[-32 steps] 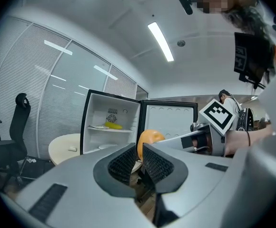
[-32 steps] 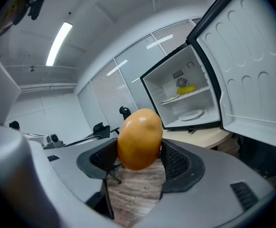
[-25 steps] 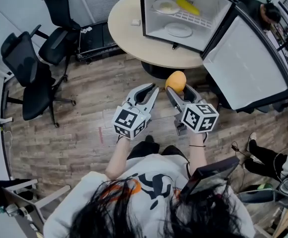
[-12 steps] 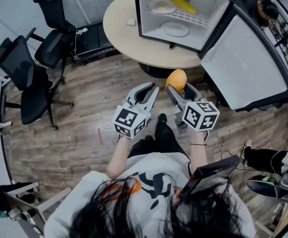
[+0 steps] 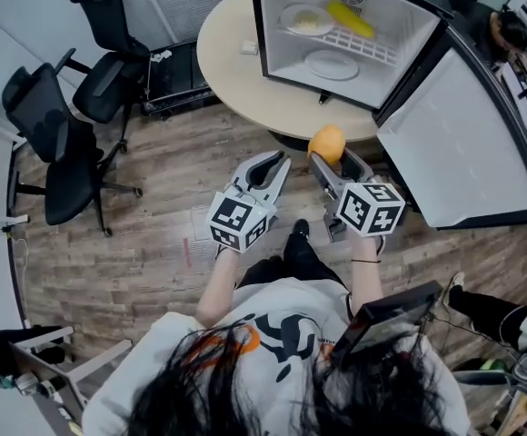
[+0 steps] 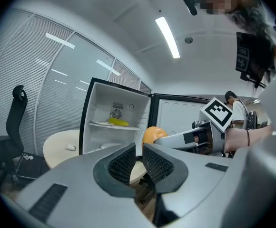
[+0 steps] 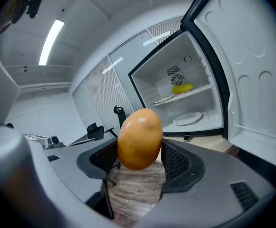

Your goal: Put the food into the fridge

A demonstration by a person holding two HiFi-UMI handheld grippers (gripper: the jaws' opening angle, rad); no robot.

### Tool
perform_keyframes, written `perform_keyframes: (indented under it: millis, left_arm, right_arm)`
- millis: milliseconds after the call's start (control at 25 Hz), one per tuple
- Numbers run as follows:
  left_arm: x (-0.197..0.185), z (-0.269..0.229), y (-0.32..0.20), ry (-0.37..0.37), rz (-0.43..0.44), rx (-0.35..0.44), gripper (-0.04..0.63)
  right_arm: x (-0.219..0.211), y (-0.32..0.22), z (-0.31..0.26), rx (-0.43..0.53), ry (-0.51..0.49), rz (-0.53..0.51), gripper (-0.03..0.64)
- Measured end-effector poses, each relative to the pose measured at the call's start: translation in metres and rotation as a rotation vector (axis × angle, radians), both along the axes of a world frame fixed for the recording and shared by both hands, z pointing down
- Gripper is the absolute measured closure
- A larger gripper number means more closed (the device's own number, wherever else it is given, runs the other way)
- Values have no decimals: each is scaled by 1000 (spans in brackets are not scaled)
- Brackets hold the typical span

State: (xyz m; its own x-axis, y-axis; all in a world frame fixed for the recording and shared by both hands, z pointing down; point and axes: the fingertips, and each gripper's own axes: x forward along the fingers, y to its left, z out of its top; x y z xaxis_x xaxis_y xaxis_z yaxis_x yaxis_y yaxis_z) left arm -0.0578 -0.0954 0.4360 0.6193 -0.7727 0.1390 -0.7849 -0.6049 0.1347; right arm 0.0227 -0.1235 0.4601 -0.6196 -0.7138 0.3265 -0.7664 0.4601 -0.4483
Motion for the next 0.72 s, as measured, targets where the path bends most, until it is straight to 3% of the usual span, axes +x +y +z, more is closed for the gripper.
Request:
perform_keyframes:
  millis: [400, 720]
  left_arm:
    - [19, -2, -83, -20, -14, 4, 555]
    - [21, 3, -117, -57, -41, -16, 555]
  right_arm:
    - [24, -87, -10, 21, -1, -12, 327]
    - [28, -129, -5, 8, -26, -35, 327]
